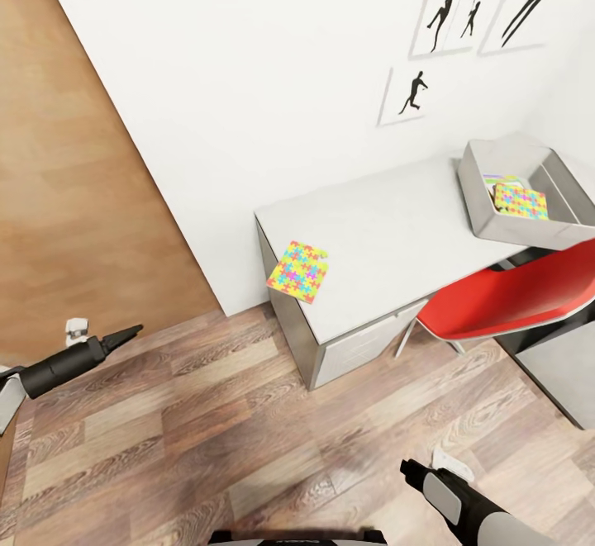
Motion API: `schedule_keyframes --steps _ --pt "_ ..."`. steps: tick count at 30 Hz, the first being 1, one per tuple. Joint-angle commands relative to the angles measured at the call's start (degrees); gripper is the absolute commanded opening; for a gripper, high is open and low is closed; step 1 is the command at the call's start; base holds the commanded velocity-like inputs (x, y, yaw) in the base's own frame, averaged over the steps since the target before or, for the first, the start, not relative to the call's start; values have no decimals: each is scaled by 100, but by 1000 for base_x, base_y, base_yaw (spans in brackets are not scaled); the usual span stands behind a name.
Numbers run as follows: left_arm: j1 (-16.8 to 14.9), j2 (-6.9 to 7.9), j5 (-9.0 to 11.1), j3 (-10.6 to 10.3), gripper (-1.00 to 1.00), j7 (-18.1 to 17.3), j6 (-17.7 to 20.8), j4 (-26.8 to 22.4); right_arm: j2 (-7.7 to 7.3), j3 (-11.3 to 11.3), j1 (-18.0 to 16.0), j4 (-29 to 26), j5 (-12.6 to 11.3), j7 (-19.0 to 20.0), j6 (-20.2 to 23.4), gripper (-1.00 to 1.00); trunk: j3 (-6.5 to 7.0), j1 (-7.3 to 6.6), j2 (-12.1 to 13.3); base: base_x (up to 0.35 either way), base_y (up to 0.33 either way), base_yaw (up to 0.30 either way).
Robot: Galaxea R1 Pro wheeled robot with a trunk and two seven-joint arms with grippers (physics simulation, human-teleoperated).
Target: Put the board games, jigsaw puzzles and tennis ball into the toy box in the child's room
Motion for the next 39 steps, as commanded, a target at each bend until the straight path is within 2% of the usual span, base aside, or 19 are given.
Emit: schedule_keyframes --steps 1,10,18,21,24,27,32,34,39 --pt "-3 -8 23 0 100 -8 13 1 -8 41 -1 -19 -22 -32 34 100 -8 4 -9 145 0 0" --pt "-3 -45 39 -8 100 -5 -96 1 -32 46 -1 -14 -21 62 26 100 -8 4 -9 207 0 0" --pt "-3 -107 59 -12 100 139 -3 11 -190 42 2 -13 -36 71 33 100 -12 4 -9 210 0 -28" --pt "-3 -226 62 -23 100 191 223 11 -207 43 0 -13 -37 77 34 100 -21 4 -9 223 0 -180" --pt "-10 -419 58 -33 100 229 703 14 -220 42 4 -13 -37 97 34 100 -33 4 -9 197 0 -221" --pt "-31 -566 56 -41 100 238 1017 14 -249 40 5 -12 -37 142 37 100 -45 4 -9 156 0 -236" --pt "-65 -679 50 -50 100 209 1331 17 -401 28 7 -6 -70 177 66 100 -67 4 -9 85 0 -244" --pt "-70 -767 48 -65 100 197 1445 18 -468 -9 8 -5 -192 185 81 100 -76 4 -9 24 0 -246" --pt "-73 -976 26 -79 100 168 1589 18 -511 -34 8 -5 -451 193 104 100 -99 4 -9 16 0 -247"
